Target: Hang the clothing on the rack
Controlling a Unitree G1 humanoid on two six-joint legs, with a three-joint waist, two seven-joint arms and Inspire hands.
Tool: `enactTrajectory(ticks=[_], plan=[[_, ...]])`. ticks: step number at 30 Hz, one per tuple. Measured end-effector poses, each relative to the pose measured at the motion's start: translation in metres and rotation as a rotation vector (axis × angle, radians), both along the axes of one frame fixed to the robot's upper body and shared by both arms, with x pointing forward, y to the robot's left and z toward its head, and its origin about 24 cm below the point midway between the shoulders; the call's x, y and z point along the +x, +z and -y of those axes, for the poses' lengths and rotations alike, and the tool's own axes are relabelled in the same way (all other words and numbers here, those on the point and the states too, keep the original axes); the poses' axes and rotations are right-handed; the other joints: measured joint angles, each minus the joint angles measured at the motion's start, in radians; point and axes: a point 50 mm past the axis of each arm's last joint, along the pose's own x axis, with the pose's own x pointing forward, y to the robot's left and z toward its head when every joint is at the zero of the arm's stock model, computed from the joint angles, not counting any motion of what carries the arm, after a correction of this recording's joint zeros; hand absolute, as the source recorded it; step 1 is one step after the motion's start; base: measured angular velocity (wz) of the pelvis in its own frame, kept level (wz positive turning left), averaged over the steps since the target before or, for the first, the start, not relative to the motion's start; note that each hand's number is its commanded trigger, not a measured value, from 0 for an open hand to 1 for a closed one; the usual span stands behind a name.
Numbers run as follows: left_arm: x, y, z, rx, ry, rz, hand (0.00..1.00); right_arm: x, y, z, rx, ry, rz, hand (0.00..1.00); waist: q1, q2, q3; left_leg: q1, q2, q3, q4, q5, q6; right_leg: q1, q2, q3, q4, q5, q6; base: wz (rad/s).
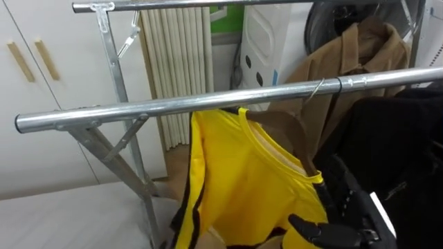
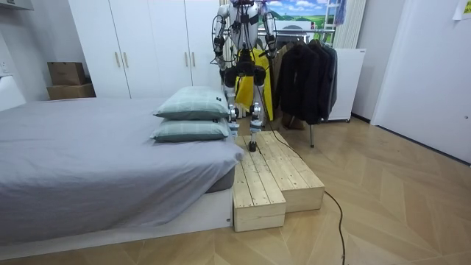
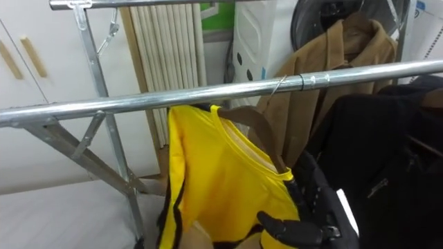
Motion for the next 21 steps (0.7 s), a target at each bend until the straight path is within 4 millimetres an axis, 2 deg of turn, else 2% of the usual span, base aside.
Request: enactTrajectory(ticks=[6,21], plan=[[-0.018,-0.01,-0.015,0.012,0.095,-0.078,0.0,-0.013,-0.001,0.011,-0.012,-0.058,0.014,0.0,0.018,0.001,-0.0006,0.003,-0.002,0.001,-0.002,-0.003,0.004,0.002,0.0,0.0,0.001,0.0,0.002,0.0],[-0.023,-0.012,-0.02,0.016,0.134,-0.102,0.0,-0.015,-0.003,0.013,-0.005,-0.068,0.013,0.0,0.024,0.005,-0.0017,0.006,-0.001,-0.008,-0.001,-0.003,0.004,0.01,-0.002,-0.01,0.0,-0.001,0.003,0.01]])
